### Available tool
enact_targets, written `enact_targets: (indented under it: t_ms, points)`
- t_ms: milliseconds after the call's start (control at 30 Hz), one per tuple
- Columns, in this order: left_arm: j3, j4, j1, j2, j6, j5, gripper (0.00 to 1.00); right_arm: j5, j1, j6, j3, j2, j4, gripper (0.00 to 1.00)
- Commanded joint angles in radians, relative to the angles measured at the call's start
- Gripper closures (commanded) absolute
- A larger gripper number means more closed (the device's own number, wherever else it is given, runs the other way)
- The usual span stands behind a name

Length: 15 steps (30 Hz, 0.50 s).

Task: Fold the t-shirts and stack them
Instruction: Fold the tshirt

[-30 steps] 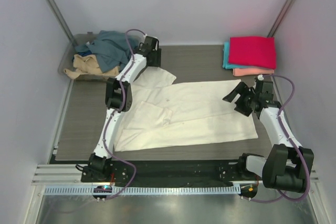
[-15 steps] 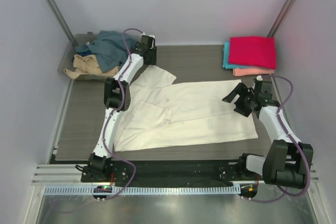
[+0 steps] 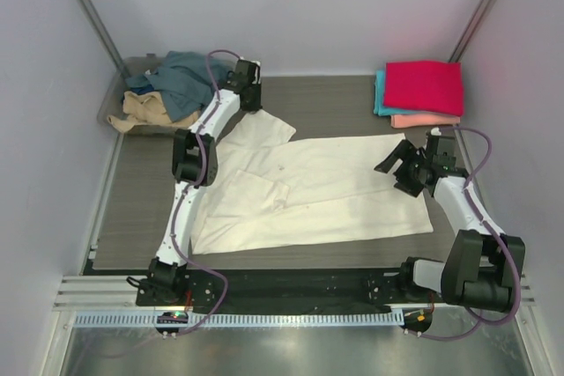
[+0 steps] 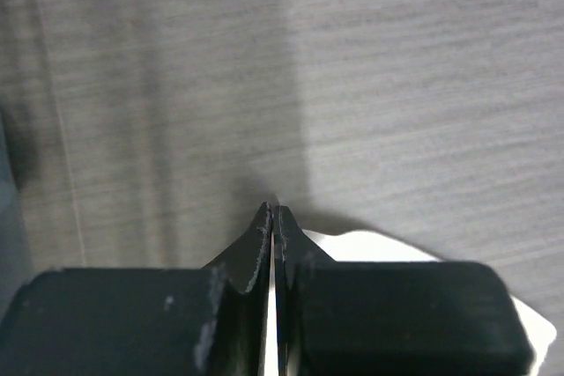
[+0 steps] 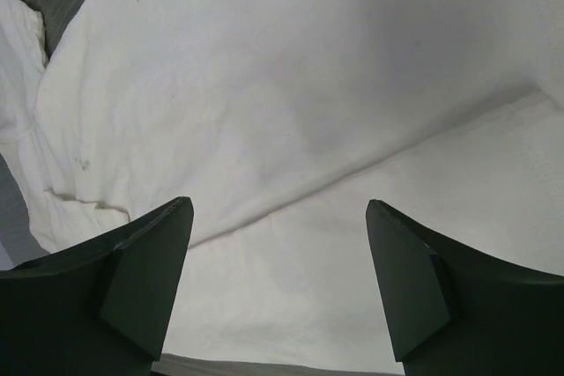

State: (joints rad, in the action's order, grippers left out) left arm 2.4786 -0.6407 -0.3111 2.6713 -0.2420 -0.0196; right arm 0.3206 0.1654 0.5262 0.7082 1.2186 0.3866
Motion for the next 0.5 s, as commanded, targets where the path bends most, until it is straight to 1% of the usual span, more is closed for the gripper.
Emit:
enact_targets:
  t_ms: [0,100,133,200,233,300,333,400,433,467]
  points:
    - [-0.010,-0.068,-0.006,-0.132,-0.026,0.027,1.00,-0.052,-0.004,0.014,0.062,0.027,-0.049,0.14]
    - [-0.056,-0.096,-0.011,-0.218,-0.039,0.026,1.00,-0.090,-0.004,0.023,0.163,0.067,-0.051,0.14]
    - [-0.076,-0.096,-0.020,-0.247,-0.057,-0.003,1.00,-0.101,-0.004,0.023,0.190,0.099,-0.052,0.14]
    - [-0.136,-0.094,-0.029,-0.313,-0.062,-0.017,1.00,-0.153,-0.004,0.014,0.278,0.143,-0.052,0.17]
    - [-0.150,-0.097,-0.037,-0.330,-0.071,-0.023,1.00,-0.173,-0.006,0.011,0.330,0.189,-0.051,0.20]
    - [-0.181,-0.115,-0.040,-0.372,-0.082,-0.023,1.00,-0.204,-0.006,-0.005,0.385,0.237,-0.049,0.23]
    - [-0.187,-0.126,-0.043,-0.382,-0.092,-0.019,1.00,-0.242,-0.004,-0.026,0.437,0.292,-0.048,0.25]
    - [-0.198,-0.166,-0.045,-0.408,-0.102,-0.011,1.00,-0.300,-0.004,-0.051,0.488,0.346,-0.029,0.28]
    - [-0.205,-0.175,-0.048,-0.418,-0.100,0.009,1.00,-0.355,-0.006,-0.072,0.528,0.373,-0.031,0.30]
    - [-0.214,-0.188,-0.048,-0.428,-0.099,0.013,1.00,-0.379,-0.006,-0.080,0.551,0.433,-0.029,0.35]
